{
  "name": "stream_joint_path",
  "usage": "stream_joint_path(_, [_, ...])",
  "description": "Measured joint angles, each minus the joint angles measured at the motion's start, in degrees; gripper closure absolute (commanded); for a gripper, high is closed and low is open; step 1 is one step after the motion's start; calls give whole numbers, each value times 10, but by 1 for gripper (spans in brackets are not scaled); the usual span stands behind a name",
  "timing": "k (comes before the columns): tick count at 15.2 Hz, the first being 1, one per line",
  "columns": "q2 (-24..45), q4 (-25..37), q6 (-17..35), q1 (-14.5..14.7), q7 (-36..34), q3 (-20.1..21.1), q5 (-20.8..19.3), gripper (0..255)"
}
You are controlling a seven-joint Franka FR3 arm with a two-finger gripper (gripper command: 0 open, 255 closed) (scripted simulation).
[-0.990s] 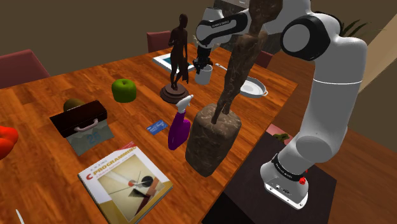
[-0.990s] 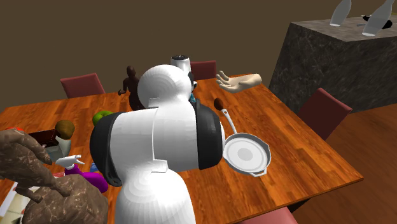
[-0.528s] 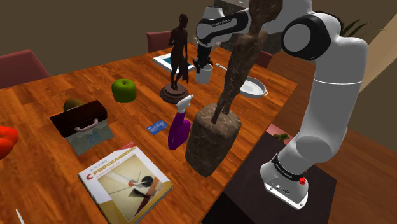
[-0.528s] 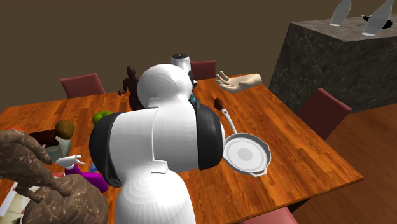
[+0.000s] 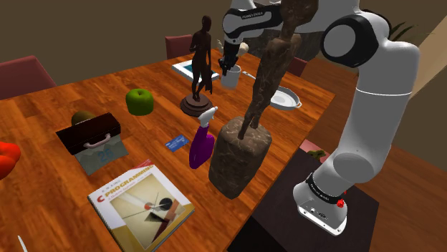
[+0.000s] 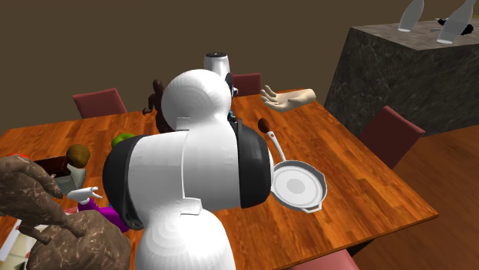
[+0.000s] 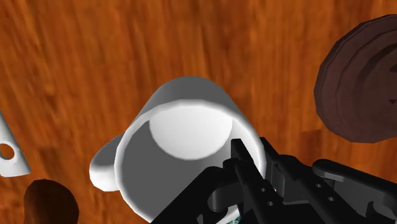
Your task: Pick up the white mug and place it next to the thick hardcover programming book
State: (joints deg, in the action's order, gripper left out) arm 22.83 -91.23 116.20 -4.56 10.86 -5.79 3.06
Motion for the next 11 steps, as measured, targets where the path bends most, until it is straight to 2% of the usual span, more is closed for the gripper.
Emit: stream_joint_path(11, [-19, 58, -77, 0, -2, -1, -3, 255])
